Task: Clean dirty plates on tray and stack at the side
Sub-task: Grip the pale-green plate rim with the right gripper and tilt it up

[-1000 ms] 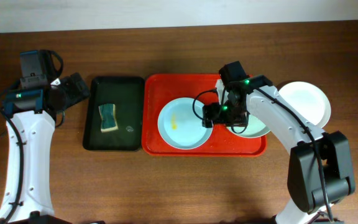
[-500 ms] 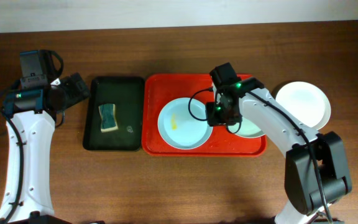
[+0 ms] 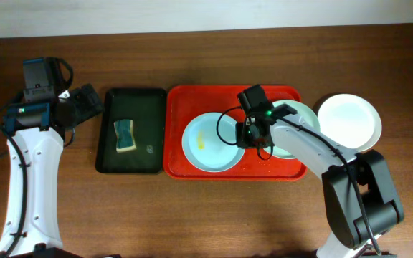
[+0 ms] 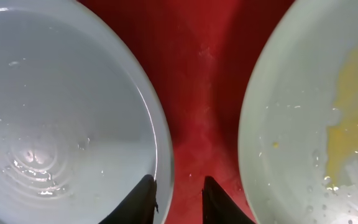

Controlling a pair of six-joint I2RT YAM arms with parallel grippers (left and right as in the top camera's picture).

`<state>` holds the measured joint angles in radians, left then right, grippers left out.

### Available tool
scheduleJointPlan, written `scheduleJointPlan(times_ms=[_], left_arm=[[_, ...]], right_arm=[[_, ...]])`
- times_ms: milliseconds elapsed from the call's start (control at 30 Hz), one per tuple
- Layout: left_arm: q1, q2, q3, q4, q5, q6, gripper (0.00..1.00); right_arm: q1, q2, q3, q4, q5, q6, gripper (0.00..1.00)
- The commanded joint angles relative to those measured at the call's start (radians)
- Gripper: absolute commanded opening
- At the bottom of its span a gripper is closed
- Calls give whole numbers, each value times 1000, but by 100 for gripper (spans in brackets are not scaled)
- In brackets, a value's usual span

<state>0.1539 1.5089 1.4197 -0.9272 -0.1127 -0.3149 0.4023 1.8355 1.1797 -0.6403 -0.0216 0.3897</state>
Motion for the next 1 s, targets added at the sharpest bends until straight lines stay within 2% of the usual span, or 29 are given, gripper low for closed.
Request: scheduleJointPlan(times_ms=[0, 267, 467, 500, 600, 667, 700, 967], left_arm=[[3, -4, 16, 1, -8, -13, 99], [3, -4, 16, 2, -8, -14, 99], [3, -4, 16, 2, -8, -13, 100], [3, -4, 16, 2, -8, -14, 99], [3, -4, 16, 2, -8, -14, 99], [3, -4, 16, 2, -8, -13, 99], [3, -4, 16, 2, -8, -14, 99], [3, -4, 16, 2, -8, -13, 99]], right_arm=[[5, 6, -6, 29, 24, 8, 24], [5, 6, -17, 49, 27, 8, 21], [5, 6, -88, 127, 27, 8, 20], [5, 6, -88, 129, 27, 8, 17], [5, 6, -88, 129, 26, 8, 15], [5, 6, -88, 129, 27, 8, 10], [5, 6, -88, 129, 27, 8, 4], [5, -22, -79, 76, 26, 13, 4]])
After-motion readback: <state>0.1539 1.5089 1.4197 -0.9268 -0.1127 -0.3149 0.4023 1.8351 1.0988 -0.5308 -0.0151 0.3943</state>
